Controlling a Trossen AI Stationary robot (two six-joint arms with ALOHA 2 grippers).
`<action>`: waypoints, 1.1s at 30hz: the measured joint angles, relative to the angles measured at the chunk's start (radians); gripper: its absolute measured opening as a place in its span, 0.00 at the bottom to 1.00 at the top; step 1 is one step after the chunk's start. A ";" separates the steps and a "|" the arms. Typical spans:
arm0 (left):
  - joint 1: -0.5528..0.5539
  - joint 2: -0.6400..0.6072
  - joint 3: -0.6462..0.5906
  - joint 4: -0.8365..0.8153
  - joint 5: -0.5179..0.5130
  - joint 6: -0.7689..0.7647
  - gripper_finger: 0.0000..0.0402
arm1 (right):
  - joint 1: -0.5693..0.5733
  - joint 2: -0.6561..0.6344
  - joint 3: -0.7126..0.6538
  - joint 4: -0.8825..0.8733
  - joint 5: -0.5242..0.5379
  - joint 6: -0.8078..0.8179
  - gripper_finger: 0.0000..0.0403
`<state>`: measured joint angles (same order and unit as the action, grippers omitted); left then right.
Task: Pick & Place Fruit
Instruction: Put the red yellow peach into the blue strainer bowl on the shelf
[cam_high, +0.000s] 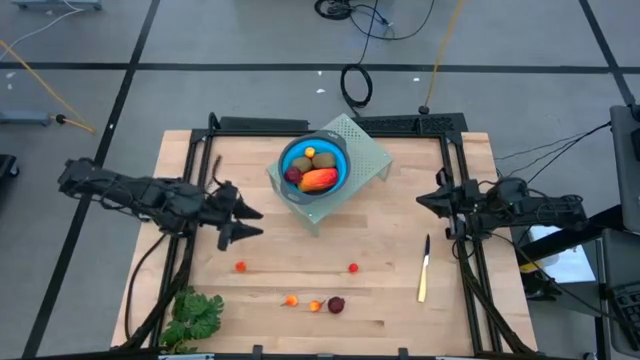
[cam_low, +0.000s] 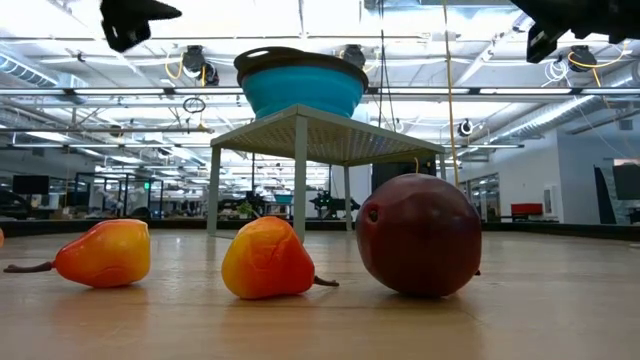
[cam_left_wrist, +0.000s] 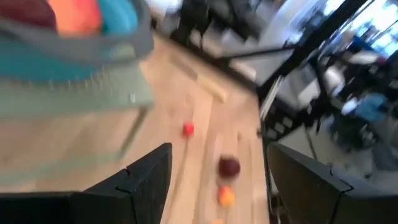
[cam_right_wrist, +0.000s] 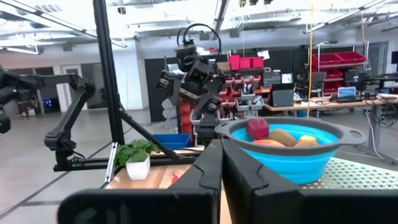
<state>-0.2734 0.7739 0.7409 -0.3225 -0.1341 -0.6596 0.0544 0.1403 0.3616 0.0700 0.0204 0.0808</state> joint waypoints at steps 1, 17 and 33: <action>-0.013 0.029 0.036 -0.055 0.002 -0.026 0.66 | 0.000 -0.007 -0.003 -0.001 0.000 -0.004 0.00; -0.159 0.351 0.238 -0.365 0.192 -0.641 0.66 | 0.000 -0.032 -0.003 -0.009 -0.011 -0.022 0.00; -0.207 0.508 0.237 -0.478 0.176 -0.847 0.66 | 0.000 -0.035 -0.003 -0.213 -0.044 -0.082 0.00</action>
<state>-0.4805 1.2818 0.9779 -0.8003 0.0421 -1.5068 0.0540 0.1055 0.3584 -0.1428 -0.0239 -0.0009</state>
